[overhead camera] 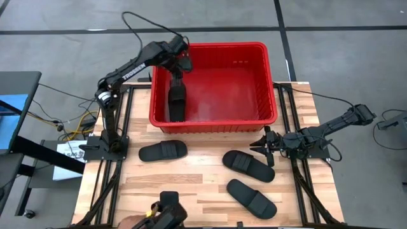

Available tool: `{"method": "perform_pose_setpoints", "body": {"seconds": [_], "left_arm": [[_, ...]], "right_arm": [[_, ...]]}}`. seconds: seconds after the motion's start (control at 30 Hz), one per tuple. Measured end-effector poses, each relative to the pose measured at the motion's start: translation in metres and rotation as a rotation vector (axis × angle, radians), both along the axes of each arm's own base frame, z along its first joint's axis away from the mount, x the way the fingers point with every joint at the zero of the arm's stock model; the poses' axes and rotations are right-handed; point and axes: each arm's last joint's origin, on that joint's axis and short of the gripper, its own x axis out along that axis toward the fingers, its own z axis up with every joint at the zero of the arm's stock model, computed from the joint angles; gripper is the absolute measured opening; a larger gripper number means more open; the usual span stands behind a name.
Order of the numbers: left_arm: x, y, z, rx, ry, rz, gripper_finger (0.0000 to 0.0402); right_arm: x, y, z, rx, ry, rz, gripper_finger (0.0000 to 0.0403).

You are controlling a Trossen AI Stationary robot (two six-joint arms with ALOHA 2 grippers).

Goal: Pick and place slides into bin
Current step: Put the black slide into the red bin

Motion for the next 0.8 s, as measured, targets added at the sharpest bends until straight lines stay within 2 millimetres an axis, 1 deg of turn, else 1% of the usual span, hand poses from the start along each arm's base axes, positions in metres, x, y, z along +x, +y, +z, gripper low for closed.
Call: {"method": "perform_pose_setpoints", "body": {"seconds": [0.1, 0.2, 0.3, 0.37, 0.53, 0.7, 0.8], "left_arm": [[-0.006, -0.011, 0.033, -0.007, -0.151, 0.003, 0.0121], [-0.014, -0.022, 0.066, -0.049, -0.320, 0.003, 0.0121], [-0.023, -0.034, 0.096, -0.118, -0.485, -0.011, 0.0121], [-0.029, -0.044, 0.112, -0.187, -0.581, -0.056, 0.0121], [-0.048, -0.072, 0.140, -0.319, -0.733, -0.178, 0.0121], [-0.061, -0.099, 0.159, -0.382, -0.796, -0.208, 0.0121], [-0.065, -0.120, 0.169, -0.410, -0.823, -0.256, 0.0121]], "right_arm": [[0.000, 0.000, 0.000, 0.000, 0.000, 0.000, 0.0076], [0.000, 0.000, 0.000, 0.000, 0.001, 0.000, 0.0076], [0.000, 0.000, 0.000, 0.000, 0.000, 0.000, 0.0076], [0.000, 0.000, 0.000, 0.000, 0.000, 0.000, 0.0076], [0.000, 0.000, 0.000, 0.000, 0.000, 0.000, 0.0076], [0.000, 0.000, 0.000, 0.000, 0.000, 0.000, 0.0076], [0.000, 0.000, 0.000, 0.000, 0.000, 0.000, 0.0076]]}}
